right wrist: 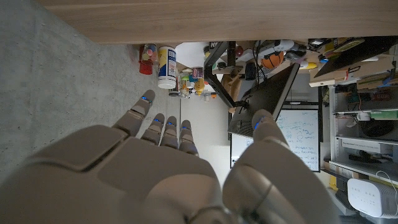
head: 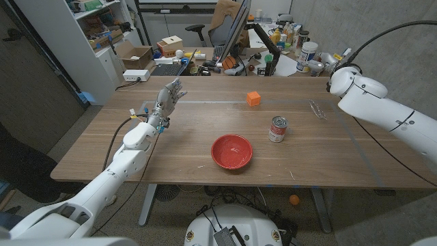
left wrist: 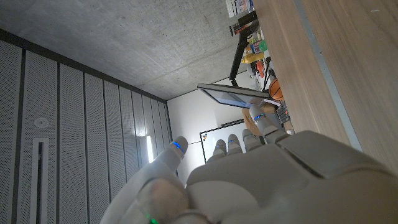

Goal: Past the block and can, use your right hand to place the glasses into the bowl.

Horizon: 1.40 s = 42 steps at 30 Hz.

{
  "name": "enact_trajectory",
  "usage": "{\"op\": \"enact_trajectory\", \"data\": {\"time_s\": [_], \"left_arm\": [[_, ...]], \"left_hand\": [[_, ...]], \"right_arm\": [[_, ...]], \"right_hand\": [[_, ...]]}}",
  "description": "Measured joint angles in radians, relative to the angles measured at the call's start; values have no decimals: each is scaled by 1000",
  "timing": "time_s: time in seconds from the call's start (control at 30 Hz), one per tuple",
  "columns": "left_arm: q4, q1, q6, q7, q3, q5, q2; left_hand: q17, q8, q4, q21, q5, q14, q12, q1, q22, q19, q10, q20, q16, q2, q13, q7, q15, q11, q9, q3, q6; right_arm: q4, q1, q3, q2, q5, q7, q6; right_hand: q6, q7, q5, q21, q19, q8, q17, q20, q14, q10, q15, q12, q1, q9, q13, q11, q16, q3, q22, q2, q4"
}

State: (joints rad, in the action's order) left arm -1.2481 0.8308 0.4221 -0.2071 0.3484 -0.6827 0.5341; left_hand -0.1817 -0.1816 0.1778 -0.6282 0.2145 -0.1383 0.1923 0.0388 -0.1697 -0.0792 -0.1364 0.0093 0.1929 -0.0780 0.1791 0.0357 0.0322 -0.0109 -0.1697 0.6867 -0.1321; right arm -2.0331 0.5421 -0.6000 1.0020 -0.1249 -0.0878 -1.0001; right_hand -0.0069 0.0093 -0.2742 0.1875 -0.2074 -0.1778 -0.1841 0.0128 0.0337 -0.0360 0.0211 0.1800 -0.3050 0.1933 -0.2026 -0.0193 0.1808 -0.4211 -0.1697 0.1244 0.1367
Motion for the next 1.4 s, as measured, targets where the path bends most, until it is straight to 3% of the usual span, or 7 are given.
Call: {"op": "enact_trajectory", "data": {"time_s": [0.2, 0.5, 0.73, 0.97, 1.4], "left_arm": [[-1, 0, 2, -6, 3, 1, -1], [-1, -1, 7, -16, 11, 3, -6], [0, -2, 10, -21, 15, 3, -12], [1, -2, 15, -25, 18, 3, -13], [-8, 9, 22, -30, 19, 3, -11]], "left_hand": [[0, 0, 0, 7, 0, 0, 0, 0, 0, 2, 5, -2, 0, 0, 0, 0, 0, 6, 0, 0, 0], [0, 0, 0, 7, 0, 0, 0, 0, 0, 4, 6, -4, 0, 0, 0, 0, 0, 6, 0, 0, 0], [0, 0, 0, 11, 0, 0, -1, 0, 0, 4, 5, -4, 0, 0, 0, 0, 0, 5, 0, 0, 0], [0, 0, 0, 11, 0, 0, -1, 0, 0, 4, 5, -4, 0, 0, 0, 0, 0, 5, 0, 0, 0], [0, 0, 0, 15, 0, 4, -1, 0, -5, 4, 5, -4, 0, 0, 0, 0, -4, 5, 0, 0, 0]], "right_arm": [[-11, -26, -29, 19, -10, 23, -61], [-19, -76, -81, 47, -15, 67, -150], [-6, -175, -193, 65, -32, 145, -246], [19, -262, -293, 68, -43, 188, -295], [107, -399, -452, 32, -50, 257, -356]], "right_hand": [[-59, -8, -7, 0, 3, 1, 0, 3, 24, -65, -11, 0, -12, 0, 0, 32, 0, 8, 0, 2, 8], [-76, 15, -15, 6, -18, -2, 0, -25, 29, -91, -16, 0, -39, 5, -5, 6, 0, 17, 0, 8, 17], [-92, 32, -15, 6, -18, -4, 0, -32, 45, -106, -10, 0, -56, 5, -5, -8, 0, 24, 0, 12, 15], [-93, 34, -22, 6, 9, -4, 0, 22, 58, -115, -8, 6, -68, 5, -5, -9, 0, 38, 0, 14, 17], [-93, 34, -22, 6, -1, -12, 0, 32, 63, -115, -3, 6, -73, 5, -4, -9, 0, 54, 0, 19, 9]]}}
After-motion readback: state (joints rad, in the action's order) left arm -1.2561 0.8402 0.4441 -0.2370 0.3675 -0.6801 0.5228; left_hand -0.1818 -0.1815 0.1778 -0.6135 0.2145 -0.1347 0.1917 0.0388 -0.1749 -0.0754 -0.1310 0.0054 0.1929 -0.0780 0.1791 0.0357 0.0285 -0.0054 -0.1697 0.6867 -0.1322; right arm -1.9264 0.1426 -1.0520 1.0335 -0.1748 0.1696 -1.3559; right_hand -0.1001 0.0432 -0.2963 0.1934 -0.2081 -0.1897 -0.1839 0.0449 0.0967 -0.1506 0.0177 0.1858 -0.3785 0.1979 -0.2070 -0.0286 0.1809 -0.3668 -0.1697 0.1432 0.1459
